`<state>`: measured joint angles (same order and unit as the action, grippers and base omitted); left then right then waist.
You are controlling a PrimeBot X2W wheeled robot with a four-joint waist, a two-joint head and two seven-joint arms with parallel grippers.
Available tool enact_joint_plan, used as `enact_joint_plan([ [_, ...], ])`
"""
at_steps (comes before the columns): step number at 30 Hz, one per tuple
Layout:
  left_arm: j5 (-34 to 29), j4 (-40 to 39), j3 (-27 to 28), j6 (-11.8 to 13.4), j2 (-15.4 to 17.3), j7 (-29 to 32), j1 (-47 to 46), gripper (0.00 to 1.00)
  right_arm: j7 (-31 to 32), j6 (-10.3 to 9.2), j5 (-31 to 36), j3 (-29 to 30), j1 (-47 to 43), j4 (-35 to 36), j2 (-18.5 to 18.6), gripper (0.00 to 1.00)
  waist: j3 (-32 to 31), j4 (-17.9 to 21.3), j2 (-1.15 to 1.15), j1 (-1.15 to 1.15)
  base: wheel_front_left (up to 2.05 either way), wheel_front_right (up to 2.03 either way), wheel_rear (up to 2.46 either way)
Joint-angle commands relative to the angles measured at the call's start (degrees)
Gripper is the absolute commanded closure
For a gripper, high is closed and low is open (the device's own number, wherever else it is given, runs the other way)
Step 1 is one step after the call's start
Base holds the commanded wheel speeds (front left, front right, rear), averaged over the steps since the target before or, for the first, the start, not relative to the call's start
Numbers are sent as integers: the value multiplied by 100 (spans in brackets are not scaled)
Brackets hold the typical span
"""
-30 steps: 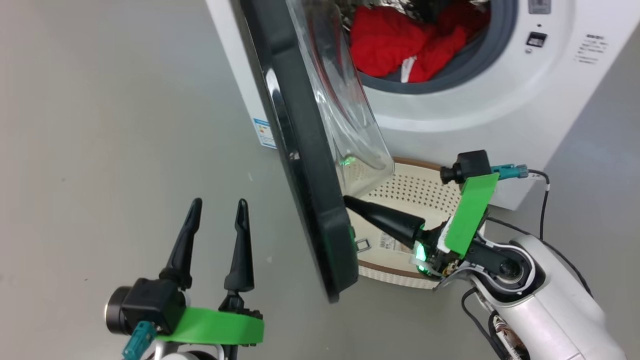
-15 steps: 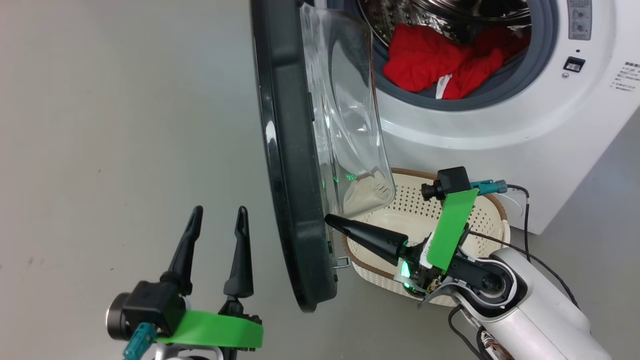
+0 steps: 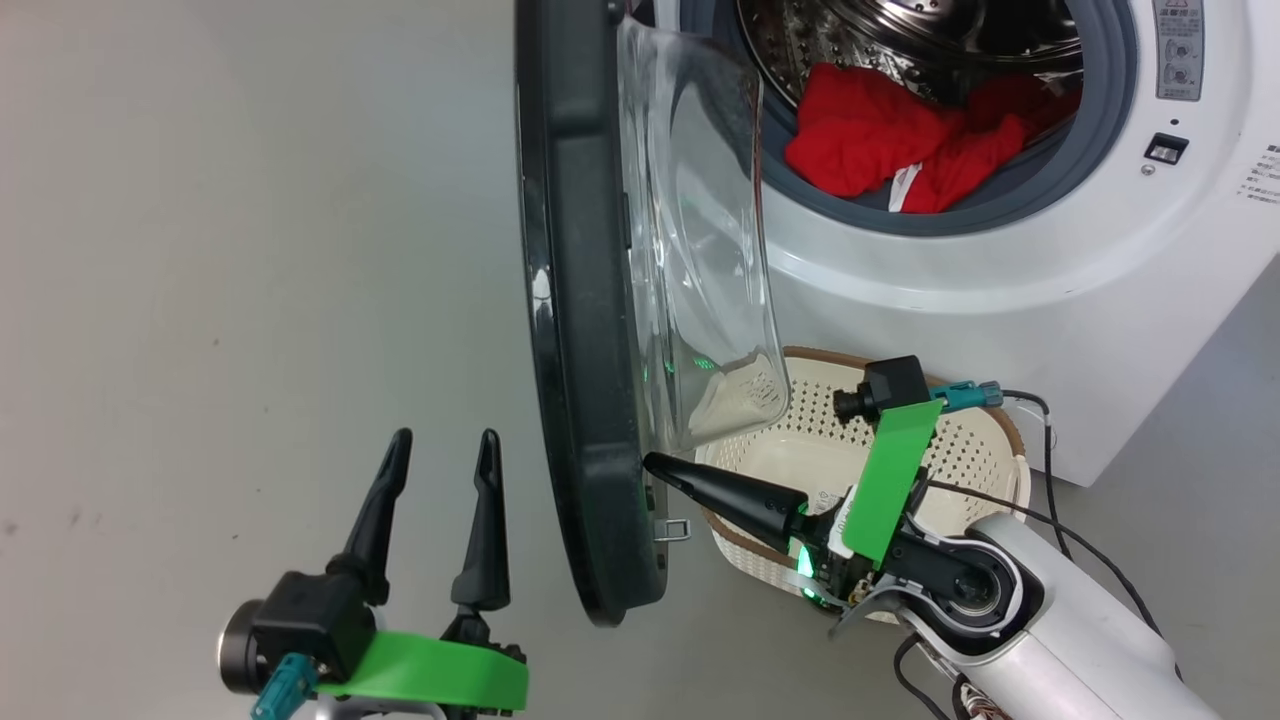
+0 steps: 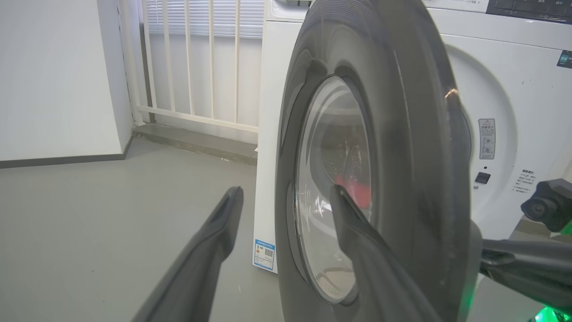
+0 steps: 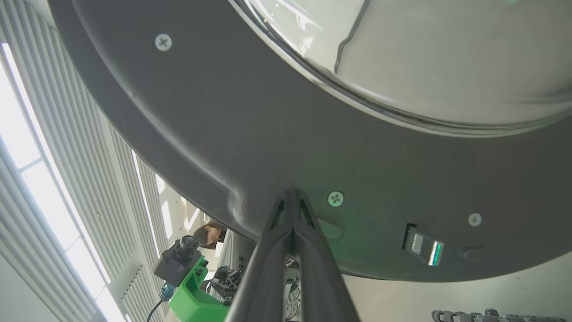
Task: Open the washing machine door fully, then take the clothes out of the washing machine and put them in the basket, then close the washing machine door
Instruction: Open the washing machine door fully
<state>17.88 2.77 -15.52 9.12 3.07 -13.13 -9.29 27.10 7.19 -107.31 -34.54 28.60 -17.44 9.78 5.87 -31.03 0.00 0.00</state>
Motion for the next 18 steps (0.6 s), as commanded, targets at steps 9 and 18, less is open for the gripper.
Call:
enact_joint_plan([
  [9,75,-117,173,36,138,-31,-15,0,-882,30,1077,-361,246,301,303,100,-60,87,0,0,0,0,0],
  [18,110,-97,238,-39,247,-97,23,0,-2760,30,4052,-751,401,21,719,0,-192,163,0,0,0,0,0],
])
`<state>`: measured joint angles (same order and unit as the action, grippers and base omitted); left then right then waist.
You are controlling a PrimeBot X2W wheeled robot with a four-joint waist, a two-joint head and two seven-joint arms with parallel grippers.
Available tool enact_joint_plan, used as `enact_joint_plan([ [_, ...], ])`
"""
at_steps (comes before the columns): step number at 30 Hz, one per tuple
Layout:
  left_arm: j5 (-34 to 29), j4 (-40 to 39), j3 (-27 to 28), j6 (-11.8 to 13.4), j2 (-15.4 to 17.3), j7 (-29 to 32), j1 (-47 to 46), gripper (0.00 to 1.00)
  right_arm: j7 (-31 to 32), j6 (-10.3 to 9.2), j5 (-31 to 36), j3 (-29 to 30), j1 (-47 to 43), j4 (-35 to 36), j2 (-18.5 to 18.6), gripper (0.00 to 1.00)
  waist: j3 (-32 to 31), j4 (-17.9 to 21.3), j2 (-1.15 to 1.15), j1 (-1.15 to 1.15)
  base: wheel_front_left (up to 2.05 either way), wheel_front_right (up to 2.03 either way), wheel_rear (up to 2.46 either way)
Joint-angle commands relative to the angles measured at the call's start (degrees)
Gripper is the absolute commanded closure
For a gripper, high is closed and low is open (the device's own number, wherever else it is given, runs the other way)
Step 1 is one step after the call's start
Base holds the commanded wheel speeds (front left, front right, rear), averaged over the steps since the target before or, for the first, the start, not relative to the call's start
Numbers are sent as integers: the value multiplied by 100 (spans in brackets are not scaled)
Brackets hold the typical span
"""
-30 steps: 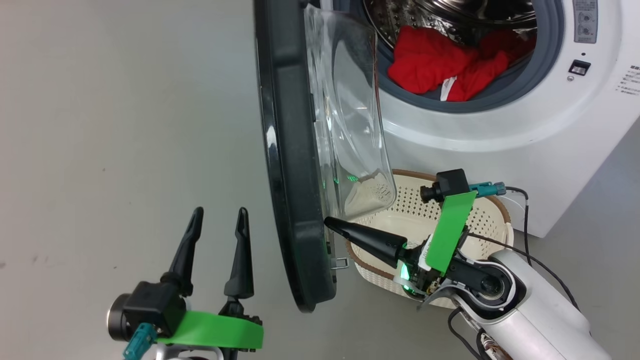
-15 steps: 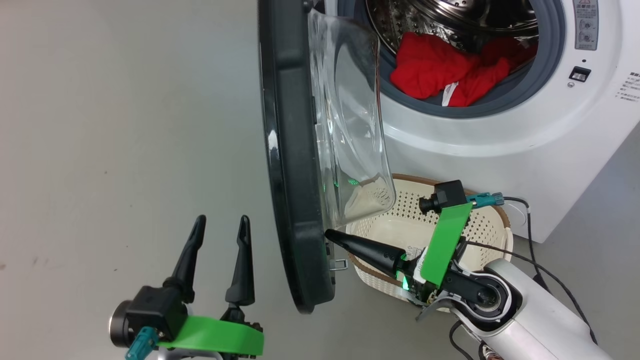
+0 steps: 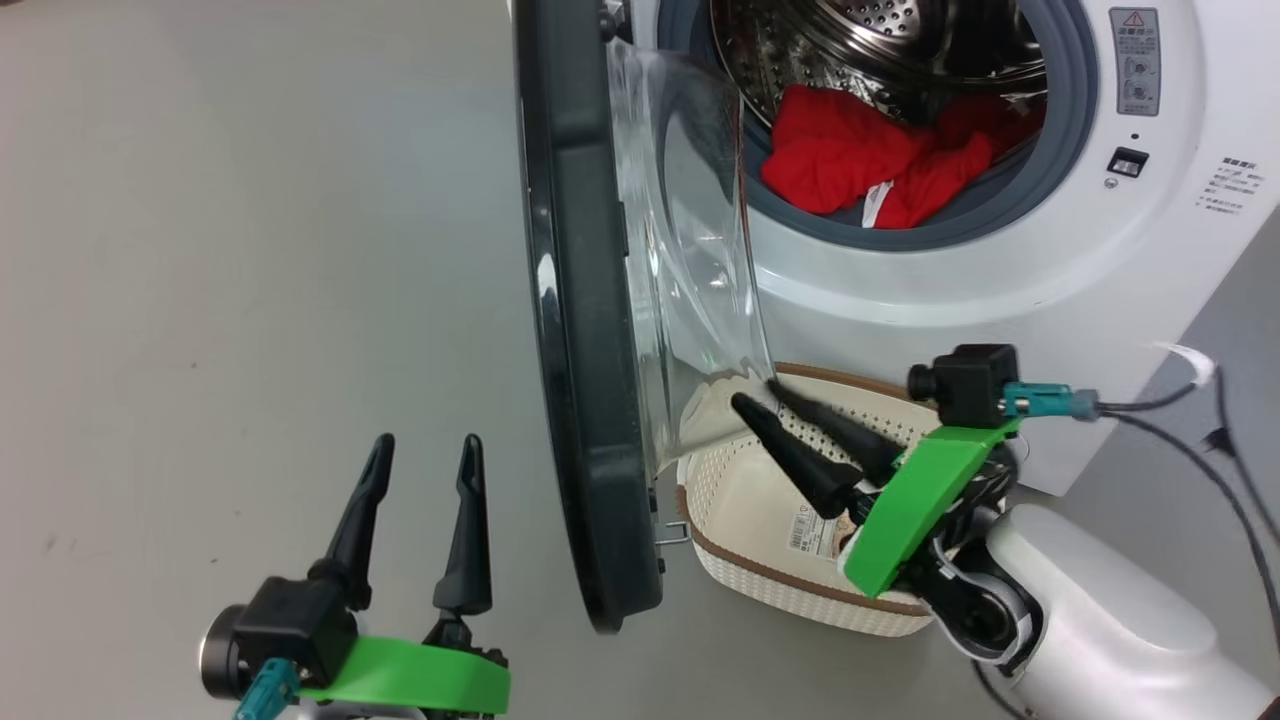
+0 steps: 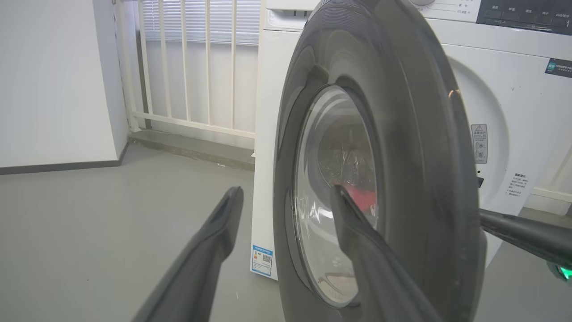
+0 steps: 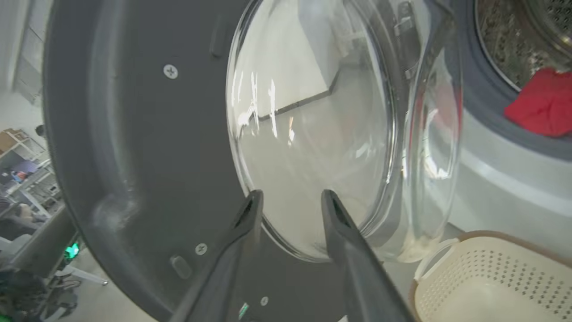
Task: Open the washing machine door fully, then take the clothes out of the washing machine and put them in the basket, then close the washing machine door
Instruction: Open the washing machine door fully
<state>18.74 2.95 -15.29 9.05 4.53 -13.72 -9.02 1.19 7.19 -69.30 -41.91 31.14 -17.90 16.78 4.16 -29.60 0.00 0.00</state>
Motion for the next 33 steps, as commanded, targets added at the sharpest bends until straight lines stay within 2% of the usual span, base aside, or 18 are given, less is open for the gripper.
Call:
enact_joint_plan([
  [1,26,-107,226,-36,114,-46,4,0,-389,30,625,5,153,-46,12,0,-34,31,0,0,0,0,0],
  [5,17,-108,273,-34,143,-74,29,0,-1097,30,1948,212,91,-335,-155,0,-69,71,0,0,0,0,0],
  [8,2,-113,305,-35,150,-93,52,0,-1364,30,2817,560,-70,-475,-345,0,-76,97,0,0,0,0,0],
  [14,-93,-204,368,-51,143,-120,91,0,-1593,30,4721,1796,-624,-282,-838,0,-78,137,0,0,0,0,0],
  [17,-151,-300,428,-58,112,-125,103,0,-1612,30,5412,2331,-1020,33,-1085,0,-76,139,0,0,0,0,0],
  [20,-198,-398,520,-76,69,-126,131,0,-1616,30,5802,2741,-1404,394,-1251,0,-76,137,0,0,0,0,0],
  [24,-267,-471,633,-127,18,-127,176,0,-1617,30,5990,3069,-1859,846,-1359,0,-69,138,0,0,0,0,0],
  [33,-388,-506,792,-190,-96,-127,295,0,-1618,30,6023,3175,-2455,1175,-1388,0,-61,167,0,0,0,0,0],
])
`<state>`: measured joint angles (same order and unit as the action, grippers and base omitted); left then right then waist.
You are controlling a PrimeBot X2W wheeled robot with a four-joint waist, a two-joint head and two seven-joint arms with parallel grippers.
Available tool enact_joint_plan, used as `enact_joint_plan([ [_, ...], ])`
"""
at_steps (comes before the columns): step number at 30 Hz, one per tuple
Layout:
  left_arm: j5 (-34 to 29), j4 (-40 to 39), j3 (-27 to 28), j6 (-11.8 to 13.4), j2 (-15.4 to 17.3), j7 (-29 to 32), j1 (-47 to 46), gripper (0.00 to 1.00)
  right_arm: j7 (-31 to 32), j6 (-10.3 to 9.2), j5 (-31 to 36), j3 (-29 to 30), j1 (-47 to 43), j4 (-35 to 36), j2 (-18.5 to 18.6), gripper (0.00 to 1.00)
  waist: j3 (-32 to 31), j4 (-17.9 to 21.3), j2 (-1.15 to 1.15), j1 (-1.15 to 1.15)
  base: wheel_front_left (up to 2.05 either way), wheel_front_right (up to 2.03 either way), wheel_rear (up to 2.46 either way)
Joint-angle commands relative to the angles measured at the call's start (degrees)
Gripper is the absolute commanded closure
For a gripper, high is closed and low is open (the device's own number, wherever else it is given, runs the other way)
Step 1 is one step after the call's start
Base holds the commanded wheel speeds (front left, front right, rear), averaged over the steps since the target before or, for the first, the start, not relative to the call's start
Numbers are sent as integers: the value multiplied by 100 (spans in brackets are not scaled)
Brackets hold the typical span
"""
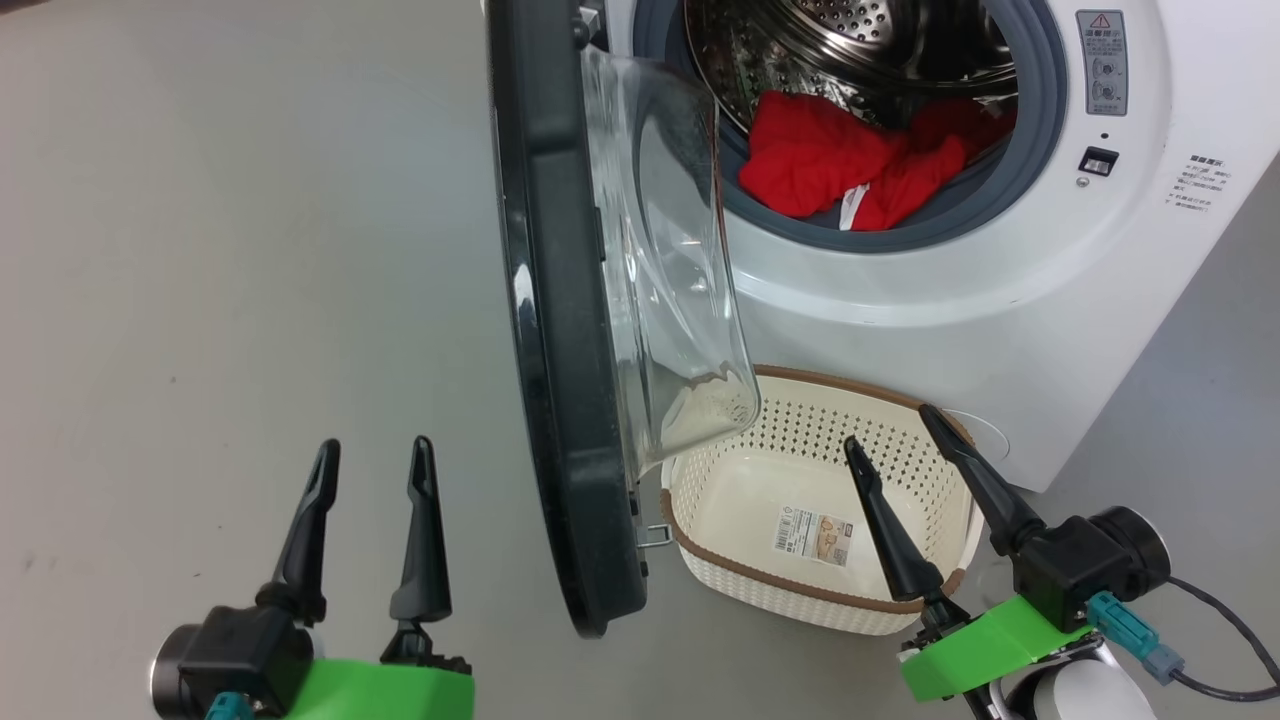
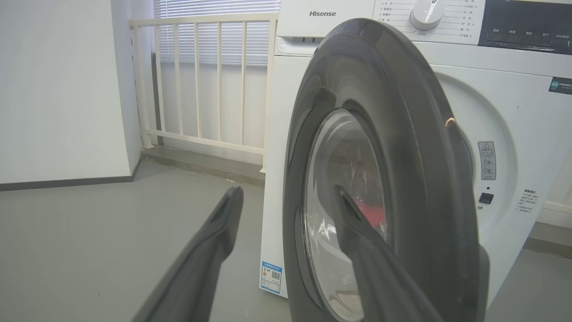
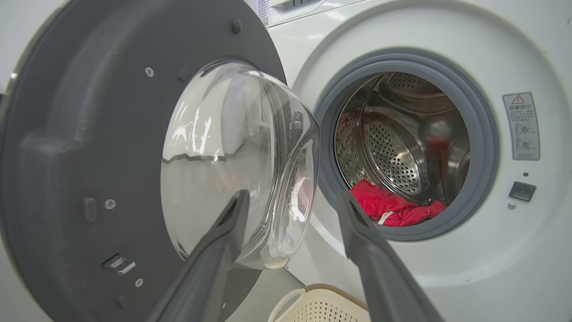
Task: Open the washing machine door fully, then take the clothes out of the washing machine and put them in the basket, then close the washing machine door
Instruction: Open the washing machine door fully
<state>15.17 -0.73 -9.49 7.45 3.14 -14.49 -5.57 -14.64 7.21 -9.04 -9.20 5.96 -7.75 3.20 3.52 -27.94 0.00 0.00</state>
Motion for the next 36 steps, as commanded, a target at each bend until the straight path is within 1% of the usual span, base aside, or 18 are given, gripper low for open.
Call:
enact_joint_plan([
  [1,-33,-124,221,-38,36,-51,-44,0,-35,28,-5,-86,23,179,-31,0,8,3,0,0,0,0,0],
  [14,-32,267,186,-118,-10,-51,-16,0,-36,28,-133,-70,-113,195,-32,0,-83,13,0,0,0,0,0],
  [15,-30,294,186,-123,-11,-51,-19,27,-36,28,-147,-75,-117,191,-32,0,-88,16,0,0,0,0,0],
  [16,-29,317,187,-132,-12,-51,-22,62,-36,28,-158,-80,-122,187,-32,0,-95,20,0,0,0,0,0],
  [17,-30,336,187,-139,-12,-51,-25,87,-36,28,-173,-81,-126,182,-32,0,-101,24,0,0,0,0,0],
  [18,-32,343,189,-140,-12,-51,-28,100,-36,28,-187,-84,-126,181,-32,0,-100,31,0,0,0,0,0],
  [24,-36,150,135,-175,-16,-51,-144,100,-36,28,-214,-70,-140,163,-32,0,-116,56,0,0,0,0,0],
  [31,-156,-606,78,-163,-20,-51,-406,100,-36,28,-242,-74,-161,142,-32,0,-132,91,0,0,0,0,0],
  [35,-266,-1108,-85,-211,-22,-51,-539,100,-36,28,-263,-93,-163,137,-32,0,-131,136,0,0,0,0,0],
  [36,-266,-1108,-85,-211,-22,-51,-539,100,-36,28,-263,-93,-163,137,-32,0,-131,136,0,0,0,0,0],
])
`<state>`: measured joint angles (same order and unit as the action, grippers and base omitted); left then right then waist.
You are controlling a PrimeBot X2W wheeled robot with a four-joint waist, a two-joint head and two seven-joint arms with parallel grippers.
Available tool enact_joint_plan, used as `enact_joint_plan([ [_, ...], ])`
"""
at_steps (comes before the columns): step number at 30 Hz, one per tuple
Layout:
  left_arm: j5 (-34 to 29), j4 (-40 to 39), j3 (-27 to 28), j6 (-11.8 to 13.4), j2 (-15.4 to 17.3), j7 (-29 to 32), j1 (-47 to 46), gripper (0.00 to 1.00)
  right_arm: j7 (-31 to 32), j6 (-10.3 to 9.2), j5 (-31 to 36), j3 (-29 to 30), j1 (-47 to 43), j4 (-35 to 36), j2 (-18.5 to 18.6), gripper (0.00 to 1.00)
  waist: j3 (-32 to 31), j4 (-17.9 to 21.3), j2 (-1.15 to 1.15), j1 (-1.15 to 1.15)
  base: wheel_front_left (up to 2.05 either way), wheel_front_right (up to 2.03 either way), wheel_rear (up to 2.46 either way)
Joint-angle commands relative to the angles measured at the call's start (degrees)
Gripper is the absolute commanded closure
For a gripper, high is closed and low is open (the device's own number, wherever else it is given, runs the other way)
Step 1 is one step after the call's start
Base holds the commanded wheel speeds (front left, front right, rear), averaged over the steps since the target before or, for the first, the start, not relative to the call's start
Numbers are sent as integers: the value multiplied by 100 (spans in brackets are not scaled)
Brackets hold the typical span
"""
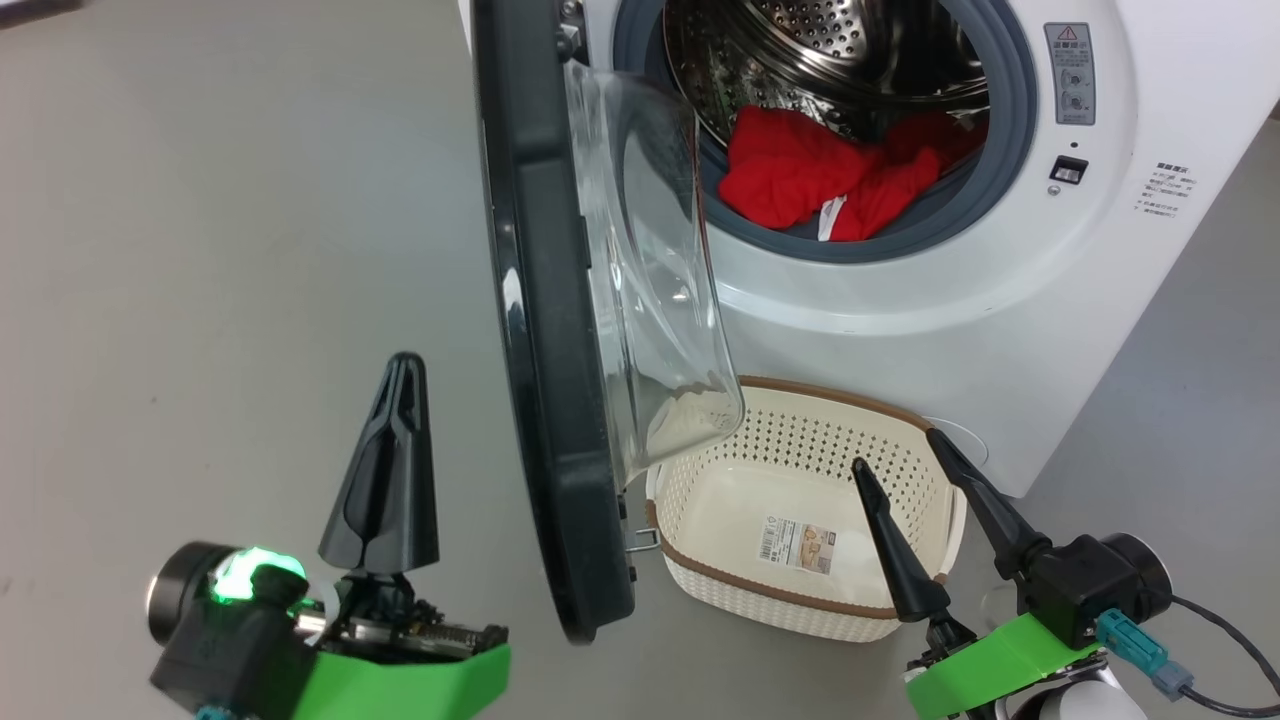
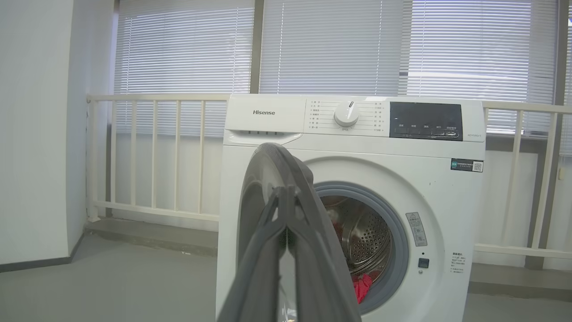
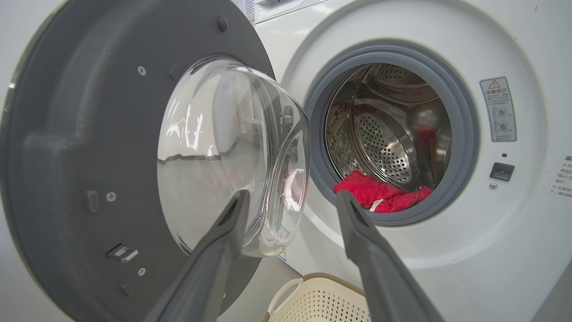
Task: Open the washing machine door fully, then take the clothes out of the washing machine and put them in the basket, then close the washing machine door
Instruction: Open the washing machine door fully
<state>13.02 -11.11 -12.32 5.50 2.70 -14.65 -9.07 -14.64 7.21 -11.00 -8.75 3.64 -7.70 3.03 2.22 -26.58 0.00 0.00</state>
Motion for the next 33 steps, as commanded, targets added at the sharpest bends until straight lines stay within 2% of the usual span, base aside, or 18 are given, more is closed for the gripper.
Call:
enact_joint_plan([
  [1,-83,-191,163,-17,22,-35,-215,100,-36,28,-66,-145,71,134,-15,0,8,18,0,0,0,0,0],
  [6,-100,-729,-103,-61,20,-35,-283,100,-36,28,-48,-140,80,138,-15,0,43,92,0,0,0,0,0],
  [12,-57,-870,-628,-284,20,58,-323,100,-36,28,-10,-145,123,107,-15,0,105,164,0,0,0,0,0],
  [17,32,-644,-1039,-478,44,311,-317,100,-36,28,-2,-153,161,103,-15,0,148,218,0,0,0,0,0],
  [22,219,-161,-1153,-563,50,594,-315,100,-36,28,-1,-151,184,108,-15,0,198,264,0,0,0,0,0],
  [27,322,342,-1146,-508,48,740,-356,100,-36,28,-6,-174,230,91,-15,0,244,313,0,0,0,0,0],
  [33,374,923,-1069,-295,42,848,-441,100,-36,28,-18,-208,265,75,-15,0,291,379,0,0,0,0,0],
])
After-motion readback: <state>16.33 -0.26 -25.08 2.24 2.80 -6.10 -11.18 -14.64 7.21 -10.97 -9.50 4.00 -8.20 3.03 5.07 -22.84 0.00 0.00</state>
